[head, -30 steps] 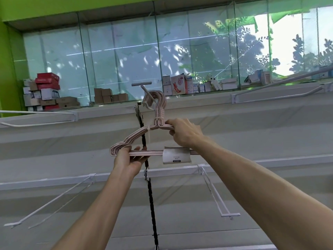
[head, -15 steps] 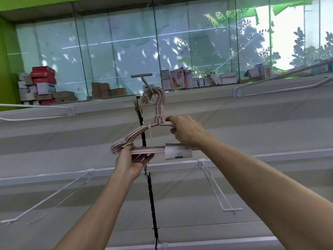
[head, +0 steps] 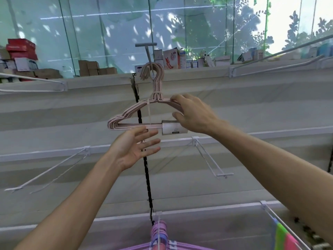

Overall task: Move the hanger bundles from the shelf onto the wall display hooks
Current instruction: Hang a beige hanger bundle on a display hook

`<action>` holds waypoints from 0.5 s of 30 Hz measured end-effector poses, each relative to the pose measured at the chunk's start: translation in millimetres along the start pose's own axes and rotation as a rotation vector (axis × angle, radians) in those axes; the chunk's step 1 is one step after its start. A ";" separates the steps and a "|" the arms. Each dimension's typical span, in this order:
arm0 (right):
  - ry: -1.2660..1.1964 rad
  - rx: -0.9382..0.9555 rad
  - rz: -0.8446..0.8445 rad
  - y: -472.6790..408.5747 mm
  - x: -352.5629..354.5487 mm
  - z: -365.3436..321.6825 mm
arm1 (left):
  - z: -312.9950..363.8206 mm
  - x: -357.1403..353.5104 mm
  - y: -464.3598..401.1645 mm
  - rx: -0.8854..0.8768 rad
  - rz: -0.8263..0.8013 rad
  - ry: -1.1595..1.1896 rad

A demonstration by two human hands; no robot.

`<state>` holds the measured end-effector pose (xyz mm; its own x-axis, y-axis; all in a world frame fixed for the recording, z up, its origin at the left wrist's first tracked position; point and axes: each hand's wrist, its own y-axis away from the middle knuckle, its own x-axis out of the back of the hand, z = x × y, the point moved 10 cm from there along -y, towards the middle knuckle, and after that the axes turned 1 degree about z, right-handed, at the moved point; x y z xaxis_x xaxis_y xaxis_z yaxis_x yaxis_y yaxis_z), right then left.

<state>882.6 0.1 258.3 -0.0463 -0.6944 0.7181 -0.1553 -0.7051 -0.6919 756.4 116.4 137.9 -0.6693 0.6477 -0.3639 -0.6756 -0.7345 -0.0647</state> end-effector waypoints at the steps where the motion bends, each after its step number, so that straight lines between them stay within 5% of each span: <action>1: -0.012 -0.002 0.010 7.1 4.6 1.0 | 1.1 -1.4 3.8 -0.011 -0.014 -0.010; 15: -0.012 -0.169 0.136 118.9 65.6 25.9 | 25.5 -80.1 71.6 -0.410 -0.184 -0.179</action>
<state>886.7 -133.0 221.2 -0.0665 -0.7838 0.6174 -0.3115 -0.5715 -0.7591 753.8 17.1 186.1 -0.6167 0.7730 -0.1489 -0.6343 -0.6000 -0.4874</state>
